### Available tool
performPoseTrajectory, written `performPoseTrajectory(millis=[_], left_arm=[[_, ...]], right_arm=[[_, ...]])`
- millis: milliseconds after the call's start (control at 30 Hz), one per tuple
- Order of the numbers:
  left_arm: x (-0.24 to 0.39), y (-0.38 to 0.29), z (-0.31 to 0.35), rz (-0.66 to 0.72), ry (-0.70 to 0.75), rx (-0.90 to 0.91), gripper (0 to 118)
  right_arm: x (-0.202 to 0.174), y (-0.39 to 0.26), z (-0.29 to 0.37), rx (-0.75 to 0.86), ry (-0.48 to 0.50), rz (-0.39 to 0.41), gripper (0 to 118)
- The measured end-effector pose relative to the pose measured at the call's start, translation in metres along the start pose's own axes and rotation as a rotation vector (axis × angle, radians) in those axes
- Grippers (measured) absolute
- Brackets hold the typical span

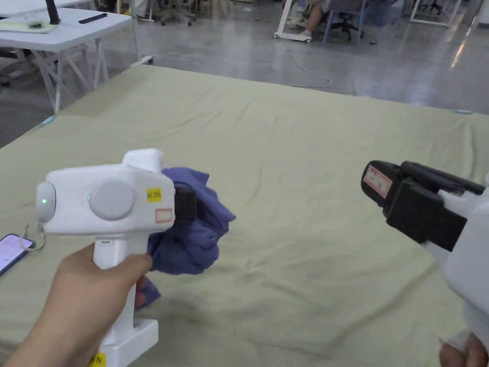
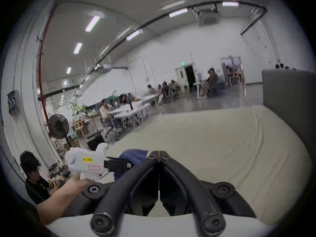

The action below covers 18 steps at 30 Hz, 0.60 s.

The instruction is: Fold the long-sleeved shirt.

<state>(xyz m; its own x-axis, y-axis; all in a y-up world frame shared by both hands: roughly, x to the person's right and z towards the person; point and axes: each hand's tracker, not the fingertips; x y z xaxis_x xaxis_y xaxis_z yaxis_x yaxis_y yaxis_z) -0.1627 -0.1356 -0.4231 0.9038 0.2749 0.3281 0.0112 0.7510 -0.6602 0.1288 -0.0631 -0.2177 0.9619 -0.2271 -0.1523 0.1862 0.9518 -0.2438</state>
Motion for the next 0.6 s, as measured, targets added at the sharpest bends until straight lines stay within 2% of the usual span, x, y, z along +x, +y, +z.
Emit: performPoseTrajectory(millis=[133,200,233,267,300,367,467,533,567,600], left_arm=[[0.089,0.022,-0.004,-0.162,-0.034,0.038,31],[0.122,0.014,-0.031,-0.2,-0.06,0.012,31],[0.137,0.006,-0.049,-0.204,-0.072,-0.033,31],[0.146,-0.006,-0.078,-0.19,-0.099,-0.089,31],[0.157,-0.021,-0.102,-0.183,-0.115,-0.156,31],[0.178,-0.058,-0.15,-0.204,-0.106,-0.267,31],[0.193,-0.128,-0.216,-0.236,-0.044,-0.476,31],[0.194,-0.172,-0.245,-0.23,-0.034,-0.617,31],[0.193,-0.189,-0.25,-0.23,-0.025,-0.632,31],[0.196,-0.191,-0.242,-0.283,-0.004,-0.509,31]], right_arm=[[0.012,0.026,0.035,0.078,-0.066,0.037,0],[0.022,0.029,0.049,0.1,-0.121,0.034,0],[0.029,0.029,0.052,0.082,-0.102,0.038,0],[0.036,0.029,0.054,-0.004,-0.104,0.043,0],[0.042,0.025,0.058,-0.013,-0.076,0.038,0],[0.048,0.01,0.068,0.014,-0.112,0.041,0],[0.05,-0.008,0.083,-0.033,-0.14,0.119,0],[0.05,-0.019,0.088,-0.052,-0.145,0.128,0],[0.051,-0.024,0.09,-0.066,-0.144,0.126,0],[0.052,-0.028,0.09,-0.087,-0.141,0.117,0]])
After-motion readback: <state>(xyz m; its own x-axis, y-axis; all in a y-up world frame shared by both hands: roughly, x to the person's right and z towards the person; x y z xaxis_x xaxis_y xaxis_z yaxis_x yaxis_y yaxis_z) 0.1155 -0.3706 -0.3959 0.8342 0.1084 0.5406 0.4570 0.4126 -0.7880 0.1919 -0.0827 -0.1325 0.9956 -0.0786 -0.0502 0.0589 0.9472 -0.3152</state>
